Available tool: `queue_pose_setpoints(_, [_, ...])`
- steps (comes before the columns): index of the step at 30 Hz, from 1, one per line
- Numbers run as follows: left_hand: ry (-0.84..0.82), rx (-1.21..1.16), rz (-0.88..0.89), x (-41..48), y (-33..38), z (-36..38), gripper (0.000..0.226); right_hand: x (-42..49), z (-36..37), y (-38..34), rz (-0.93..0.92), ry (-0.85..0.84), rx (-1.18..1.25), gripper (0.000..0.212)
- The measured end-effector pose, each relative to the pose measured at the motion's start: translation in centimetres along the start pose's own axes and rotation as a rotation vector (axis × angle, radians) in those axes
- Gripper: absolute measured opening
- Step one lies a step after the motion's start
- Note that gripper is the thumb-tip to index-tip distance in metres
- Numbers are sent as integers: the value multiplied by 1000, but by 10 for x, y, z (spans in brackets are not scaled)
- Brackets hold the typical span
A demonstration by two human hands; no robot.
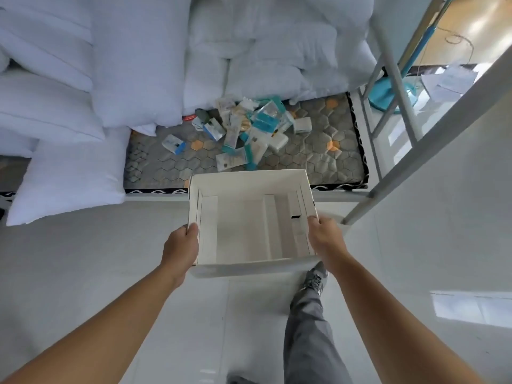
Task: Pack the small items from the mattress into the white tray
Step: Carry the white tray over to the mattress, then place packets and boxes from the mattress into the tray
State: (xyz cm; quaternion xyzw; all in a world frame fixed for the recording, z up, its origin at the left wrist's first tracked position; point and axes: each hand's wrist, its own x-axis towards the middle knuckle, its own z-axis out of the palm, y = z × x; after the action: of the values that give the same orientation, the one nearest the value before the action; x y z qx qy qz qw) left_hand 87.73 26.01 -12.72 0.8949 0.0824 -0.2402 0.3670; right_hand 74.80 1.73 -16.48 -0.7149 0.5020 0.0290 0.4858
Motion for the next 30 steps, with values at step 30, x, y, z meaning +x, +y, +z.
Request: queue_pose_setpoints(30, [-93,-43,12,295,138,318,50,399,-49,27,75,83,-64,38])
